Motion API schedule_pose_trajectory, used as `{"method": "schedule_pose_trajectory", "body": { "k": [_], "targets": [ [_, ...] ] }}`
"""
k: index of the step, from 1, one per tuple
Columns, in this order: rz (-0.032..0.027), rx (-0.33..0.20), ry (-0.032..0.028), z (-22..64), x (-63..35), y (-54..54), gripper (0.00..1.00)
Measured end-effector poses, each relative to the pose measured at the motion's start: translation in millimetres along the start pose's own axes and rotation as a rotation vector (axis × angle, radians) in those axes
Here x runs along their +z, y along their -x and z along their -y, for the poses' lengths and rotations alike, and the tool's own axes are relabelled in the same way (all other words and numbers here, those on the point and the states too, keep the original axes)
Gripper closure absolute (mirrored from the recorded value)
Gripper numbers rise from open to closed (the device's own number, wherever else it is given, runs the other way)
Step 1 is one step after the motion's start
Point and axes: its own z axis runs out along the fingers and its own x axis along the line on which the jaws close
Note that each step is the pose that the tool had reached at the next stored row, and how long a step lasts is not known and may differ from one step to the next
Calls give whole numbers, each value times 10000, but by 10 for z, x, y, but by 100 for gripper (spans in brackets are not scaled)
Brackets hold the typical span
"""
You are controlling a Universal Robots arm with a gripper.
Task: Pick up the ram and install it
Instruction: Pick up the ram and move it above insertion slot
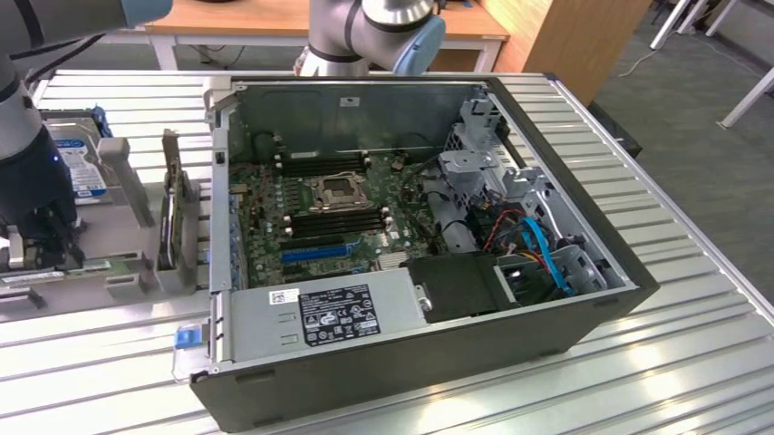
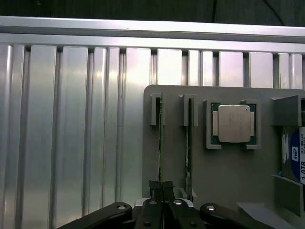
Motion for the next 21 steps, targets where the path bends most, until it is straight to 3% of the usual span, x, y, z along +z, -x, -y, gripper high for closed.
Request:
{"method": "schedule_pose_trajectory", "body": {
  "k": [21],
  "targets": [
    [0, 0, 1, -25, -418, 9, 88]
  ]
}}
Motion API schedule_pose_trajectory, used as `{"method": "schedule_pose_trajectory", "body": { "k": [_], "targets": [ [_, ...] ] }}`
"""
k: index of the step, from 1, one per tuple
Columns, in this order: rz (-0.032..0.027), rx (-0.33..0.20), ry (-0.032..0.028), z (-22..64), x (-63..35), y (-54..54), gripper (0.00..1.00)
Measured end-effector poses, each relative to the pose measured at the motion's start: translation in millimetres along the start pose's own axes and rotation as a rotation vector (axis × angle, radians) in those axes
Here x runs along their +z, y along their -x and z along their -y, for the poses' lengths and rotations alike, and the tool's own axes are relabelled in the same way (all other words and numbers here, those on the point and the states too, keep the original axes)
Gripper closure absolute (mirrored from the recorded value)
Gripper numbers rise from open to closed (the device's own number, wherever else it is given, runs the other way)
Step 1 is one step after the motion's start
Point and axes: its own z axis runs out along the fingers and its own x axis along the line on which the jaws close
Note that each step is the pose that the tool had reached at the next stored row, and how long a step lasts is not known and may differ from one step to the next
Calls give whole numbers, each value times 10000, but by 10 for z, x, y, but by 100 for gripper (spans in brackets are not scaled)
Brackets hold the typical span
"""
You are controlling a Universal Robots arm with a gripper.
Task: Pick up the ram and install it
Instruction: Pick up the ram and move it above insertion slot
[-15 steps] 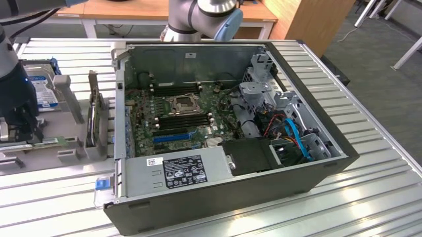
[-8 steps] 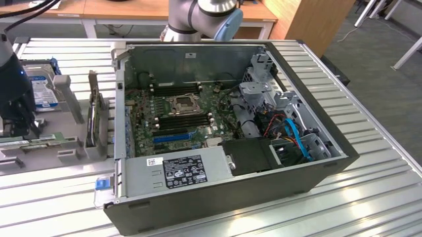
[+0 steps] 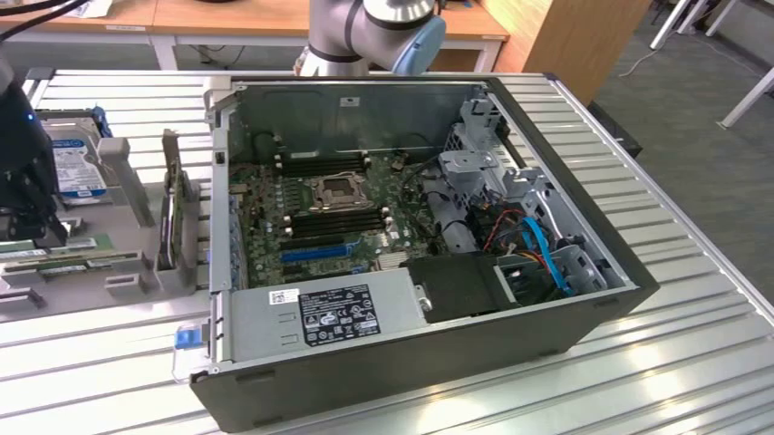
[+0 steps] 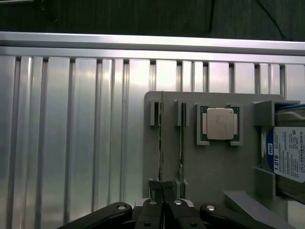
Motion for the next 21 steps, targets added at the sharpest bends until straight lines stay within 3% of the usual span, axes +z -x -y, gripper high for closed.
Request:
{"method": "schedule_pose_trajectory", "body": {
  "k": [21],
  "targets": [
    [0, 0, -1, -24, -387, 9, 88]
  ]
}}
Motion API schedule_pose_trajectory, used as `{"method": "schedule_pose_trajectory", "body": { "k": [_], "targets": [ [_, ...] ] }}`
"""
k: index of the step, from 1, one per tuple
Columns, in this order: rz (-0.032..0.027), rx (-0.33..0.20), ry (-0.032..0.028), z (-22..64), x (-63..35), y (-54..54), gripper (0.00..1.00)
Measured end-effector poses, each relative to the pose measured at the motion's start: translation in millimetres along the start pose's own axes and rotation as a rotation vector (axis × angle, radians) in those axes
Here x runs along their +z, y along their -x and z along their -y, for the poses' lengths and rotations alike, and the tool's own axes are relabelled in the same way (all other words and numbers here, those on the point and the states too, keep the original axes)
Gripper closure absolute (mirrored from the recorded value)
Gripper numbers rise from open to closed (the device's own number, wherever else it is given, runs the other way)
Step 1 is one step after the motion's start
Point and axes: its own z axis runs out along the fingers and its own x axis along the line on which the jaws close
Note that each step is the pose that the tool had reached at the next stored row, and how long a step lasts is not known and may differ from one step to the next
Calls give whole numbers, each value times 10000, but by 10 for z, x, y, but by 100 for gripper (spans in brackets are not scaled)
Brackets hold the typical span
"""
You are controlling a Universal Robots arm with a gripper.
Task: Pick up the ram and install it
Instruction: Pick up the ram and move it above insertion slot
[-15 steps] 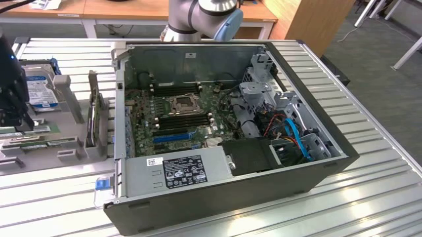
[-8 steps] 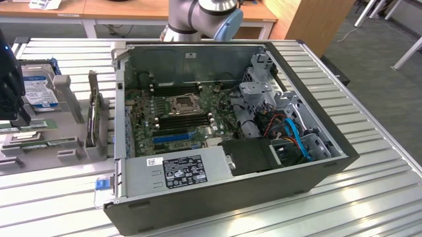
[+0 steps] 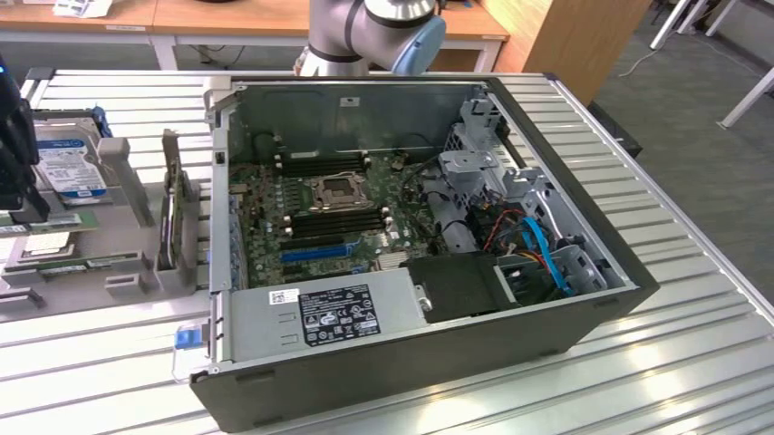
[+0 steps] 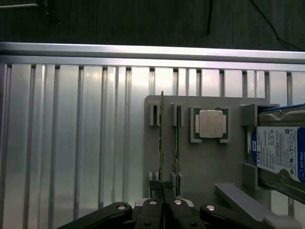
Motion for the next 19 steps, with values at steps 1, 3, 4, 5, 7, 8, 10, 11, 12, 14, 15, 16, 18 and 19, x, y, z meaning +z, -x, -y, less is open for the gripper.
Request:
{"method": "schedule_pose_trajectory", "body": {
  "k": [1, 3, 4, 5, 7, 8, 10, 11, 12, 14, 15, 16, 18, 19],
  "targets": [
    [0, 0, 0, -1, -19, 0, 88],
    [0, 0, 0, -3, -55, 1, 88],
    [0, 0, 0, -4, -71, 2, 88],
    [0, 0, 0, -5, -87, 2, 88],
    [-1, 0, 1, -7, -114, 2, 88],
    [1, 0, -1, -8, -126, 2, 88],
    [1, 0, 0, -9, -153, 3, 88],
    [0, 0, 0, -10, -166, 3, 88],
    [0, 0, 0, -11, -177, 3, 88],
    [1, -1, 0, -12, -200, 3, 88],
    [1, -1, 1, -12, -212, 3, 88],
    [1, -1, 0, -12, -222, 2, 88],
    [1, 0, 0, -13, -240, 2, 88],
    [1, 0, 0, -13, -248, 2, 88]
  ]
}}
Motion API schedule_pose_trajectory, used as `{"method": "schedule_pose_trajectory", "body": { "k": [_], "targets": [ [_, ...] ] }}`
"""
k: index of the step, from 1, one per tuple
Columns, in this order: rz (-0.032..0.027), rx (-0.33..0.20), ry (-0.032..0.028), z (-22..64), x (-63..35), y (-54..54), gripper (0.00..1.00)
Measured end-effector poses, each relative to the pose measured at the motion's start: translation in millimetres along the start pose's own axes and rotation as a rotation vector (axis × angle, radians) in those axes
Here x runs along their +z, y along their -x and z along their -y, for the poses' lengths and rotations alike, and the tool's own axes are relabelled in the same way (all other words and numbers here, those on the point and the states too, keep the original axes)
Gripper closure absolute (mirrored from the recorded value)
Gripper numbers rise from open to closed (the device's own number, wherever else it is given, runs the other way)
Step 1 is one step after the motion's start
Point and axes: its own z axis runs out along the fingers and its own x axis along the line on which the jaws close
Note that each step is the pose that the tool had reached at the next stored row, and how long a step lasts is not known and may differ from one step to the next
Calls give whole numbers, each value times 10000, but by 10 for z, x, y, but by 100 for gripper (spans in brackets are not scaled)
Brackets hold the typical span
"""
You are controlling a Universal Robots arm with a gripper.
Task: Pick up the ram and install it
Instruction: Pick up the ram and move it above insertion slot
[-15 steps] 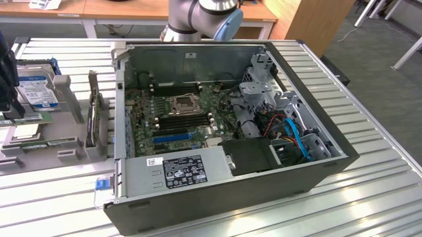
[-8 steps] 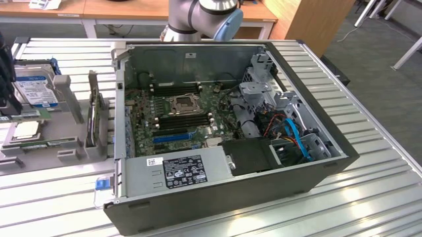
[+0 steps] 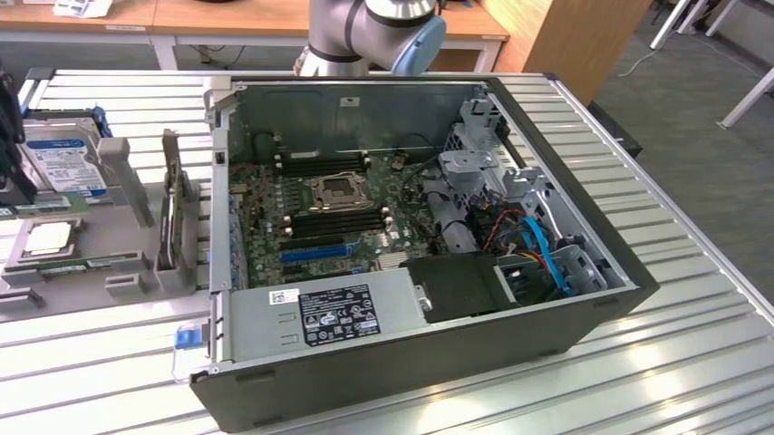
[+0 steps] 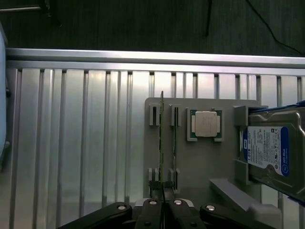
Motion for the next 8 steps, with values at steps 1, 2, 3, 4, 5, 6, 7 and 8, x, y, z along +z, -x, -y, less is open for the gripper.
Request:
{"method": "schedule_pose_trajectory", "body": {
  "k": [1, 2, 3, 4, 5, 6, 7, 8],
  "targets": [
    [0, 0, 0, 0, -8, 0, 88],
    [0, 0, 0, -1, -16, 0, 88],
    [-1, 0, 1, -1, -26, 0, 88],
    [0, 0, 1, -2, -36, 1, 88],
    [-1, 0, 1, -2, -46, 1, 88],
    [0, 0, 0, -3, -55, 1, 88],
    [0, 0, 0, -3, -65, 1, 88],
    [0, 0, 0, -4, -75, 2, 88]
  ]
}}
